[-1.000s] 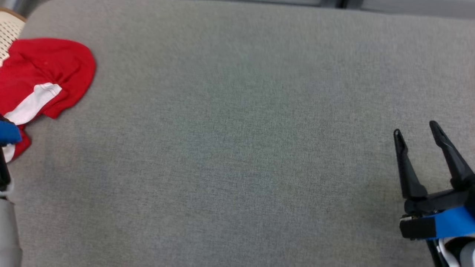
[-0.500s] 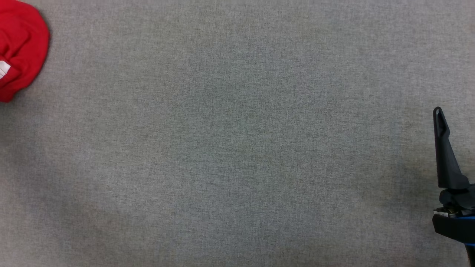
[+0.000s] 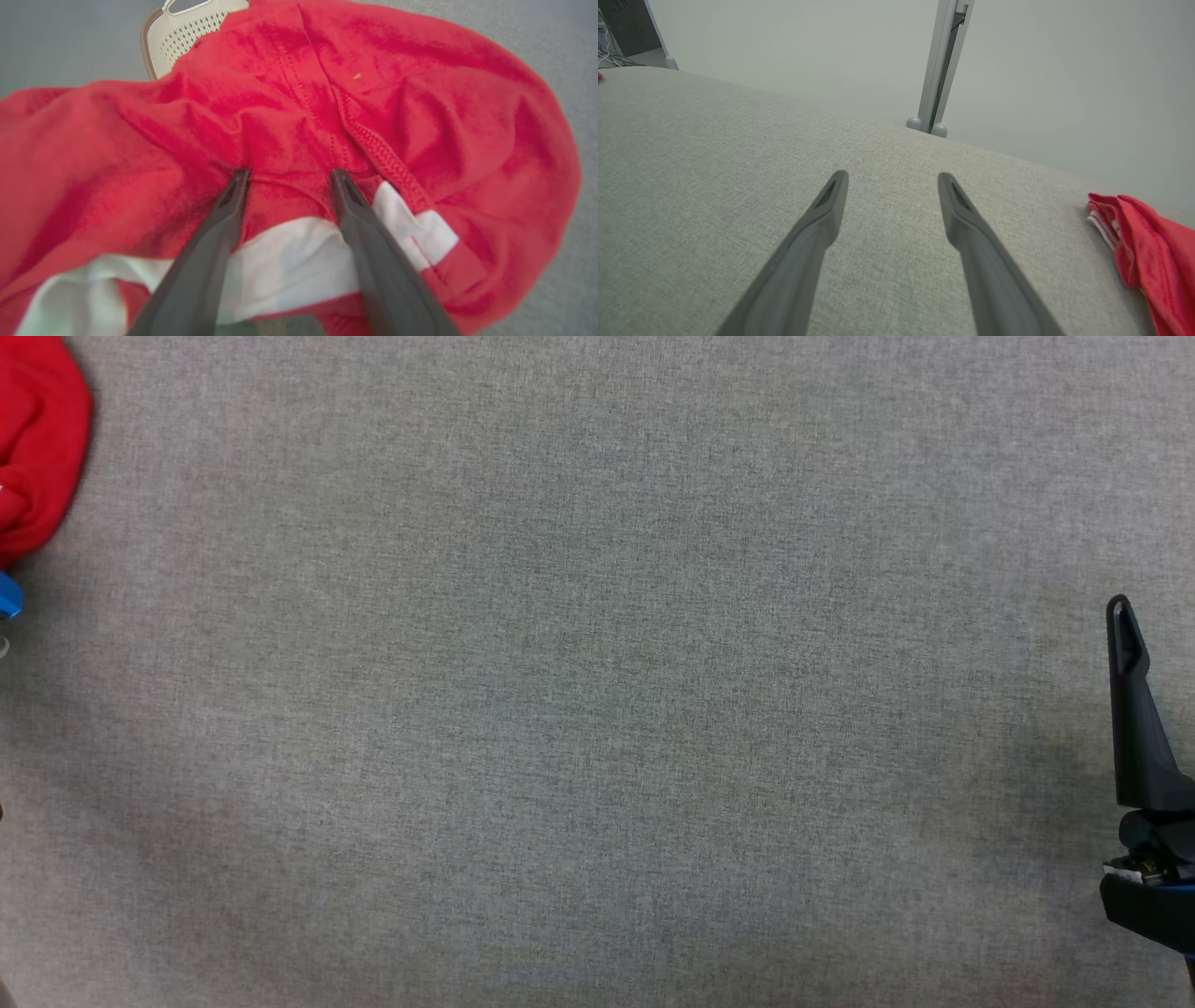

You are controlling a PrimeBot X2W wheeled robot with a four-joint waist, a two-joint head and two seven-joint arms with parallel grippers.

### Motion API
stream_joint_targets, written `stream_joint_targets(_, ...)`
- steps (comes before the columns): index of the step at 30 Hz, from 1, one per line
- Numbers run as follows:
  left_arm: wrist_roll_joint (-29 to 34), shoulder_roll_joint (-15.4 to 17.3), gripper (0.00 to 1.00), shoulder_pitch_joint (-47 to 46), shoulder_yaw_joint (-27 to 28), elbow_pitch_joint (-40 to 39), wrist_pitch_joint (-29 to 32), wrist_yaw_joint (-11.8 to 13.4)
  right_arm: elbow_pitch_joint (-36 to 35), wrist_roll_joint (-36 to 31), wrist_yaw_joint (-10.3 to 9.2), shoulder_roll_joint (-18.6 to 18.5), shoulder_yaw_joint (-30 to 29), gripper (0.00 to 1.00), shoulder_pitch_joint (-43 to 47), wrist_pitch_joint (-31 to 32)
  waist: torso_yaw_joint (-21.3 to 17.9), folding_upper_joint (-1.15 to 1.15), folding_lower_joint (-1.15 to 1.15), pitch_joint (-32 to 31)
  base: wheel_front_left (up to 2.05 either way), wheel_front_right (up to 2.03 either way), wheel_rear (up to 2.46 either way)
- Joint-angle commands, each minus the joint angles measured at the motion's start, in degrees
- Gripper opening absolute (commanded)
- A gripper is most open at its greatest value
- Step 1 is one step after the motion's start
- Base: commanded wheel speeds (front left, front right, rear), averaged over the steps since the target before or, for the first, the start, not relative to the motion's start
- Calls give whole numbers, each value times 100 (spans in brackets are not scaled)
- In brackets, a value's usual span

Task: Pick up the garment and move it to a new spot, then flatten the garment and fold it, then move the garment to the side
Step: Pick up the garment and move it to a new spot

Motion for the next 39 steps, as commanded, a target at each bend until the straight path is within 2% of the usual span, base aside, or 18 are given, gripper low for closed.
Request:
stream_joint_targets(1, 4, -242, 0, 112, -111, 171, 184, -54, -46, -39, -2, 11, -12, 100, -18, 9, -7, 0, 1, 3, 0, 0, 0)
stream_joint_targets(11, 111, -58, 0, -107, -538, -92, -267, -61, 271, 47, -1, 192, 74, 100, -31, -144, -102, 0, 1, -333, 0, 0, 0)
stream_joint_targets(22, -52, 25, 0, -497, -1453, -1245, -1114, -39, 1103, 217, -2, 507, 354, 100, -35, -597, -420, 0, 1, -1244, 0, 0, 0)
stream_joint_targets(29, -326, 109, 0, -757, -2427, -2301, -1384, -39, 1557, 263, -2, 731, 565, 100, 33, -868, -907, 0, 1, -1825, 0, 0, 0)
stream_joint_targets(34, -544, -47, 0, -759, -3081, -3112, -1359, -40, 1843, 312, -2, 857, 705, 100, 131, -1020, -1335, 0, 1, -2141, 0, 0, 0)
stream_joint_targets(39, -654, -294, 0, -368, -3556, -3650, -1312, -39, 2124, 383, -1, 935, 908, 100, 163, -1156, -1760, 0, 1, -2399, 0, 0, 0)
